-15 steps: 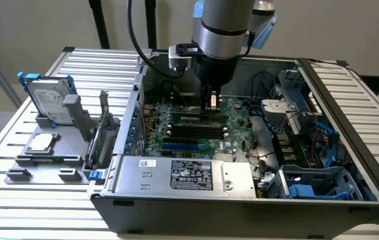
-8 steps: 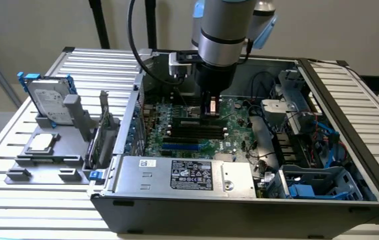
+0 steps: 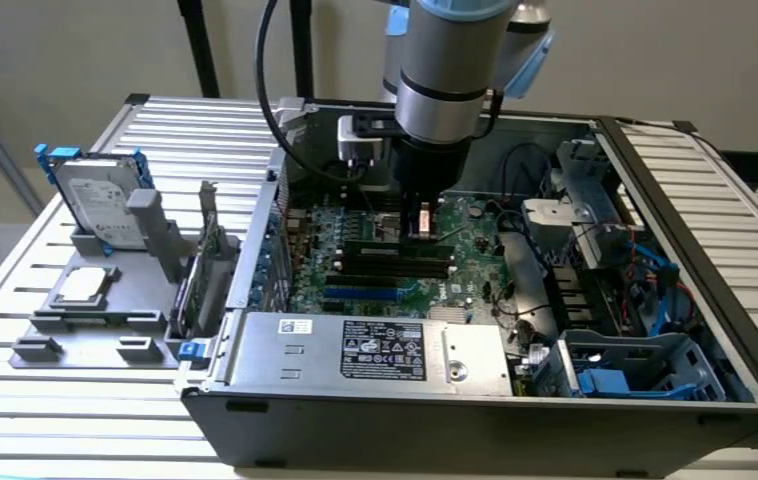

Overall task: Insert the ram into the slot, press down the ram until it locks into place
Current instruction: 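Insert the ram into the slot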

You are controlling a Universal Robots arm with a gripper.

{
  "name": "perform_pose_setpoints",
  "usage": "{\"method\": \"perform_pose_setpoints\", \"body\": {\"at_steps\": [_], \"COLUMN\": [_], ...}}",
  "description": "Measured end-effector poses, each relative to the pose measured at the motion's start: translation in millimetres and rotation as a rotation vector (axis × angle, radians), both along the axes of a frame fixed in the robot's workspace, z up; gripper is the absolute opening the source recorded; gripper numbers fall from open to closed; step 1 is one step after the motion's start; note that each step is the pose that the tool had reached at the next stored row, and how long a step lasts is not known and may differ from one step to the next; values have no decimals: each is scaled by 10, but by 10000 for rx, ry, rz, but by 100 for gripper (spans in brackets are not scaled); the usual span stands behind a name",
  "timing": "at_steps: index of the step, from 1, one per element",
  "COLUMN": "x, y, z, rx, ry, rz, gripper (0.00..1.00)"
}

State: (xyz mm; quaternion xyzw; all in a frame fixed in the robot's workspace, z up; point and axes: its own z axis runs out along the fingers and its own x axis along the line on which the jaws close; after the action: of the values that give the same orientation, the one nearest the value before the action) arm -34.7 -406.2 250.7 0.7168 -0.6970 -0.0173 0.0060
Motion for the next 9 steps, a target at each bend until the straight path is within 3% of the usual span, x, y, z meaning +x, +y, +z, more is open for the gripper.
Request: {"method": "perform_pose_setpoints", "body": {"at_steps": [9], "x": [0], "y": [0], "z": [-45], "rx": [3], "ry": [-1], "rz": [1], "gripper": [13]}}
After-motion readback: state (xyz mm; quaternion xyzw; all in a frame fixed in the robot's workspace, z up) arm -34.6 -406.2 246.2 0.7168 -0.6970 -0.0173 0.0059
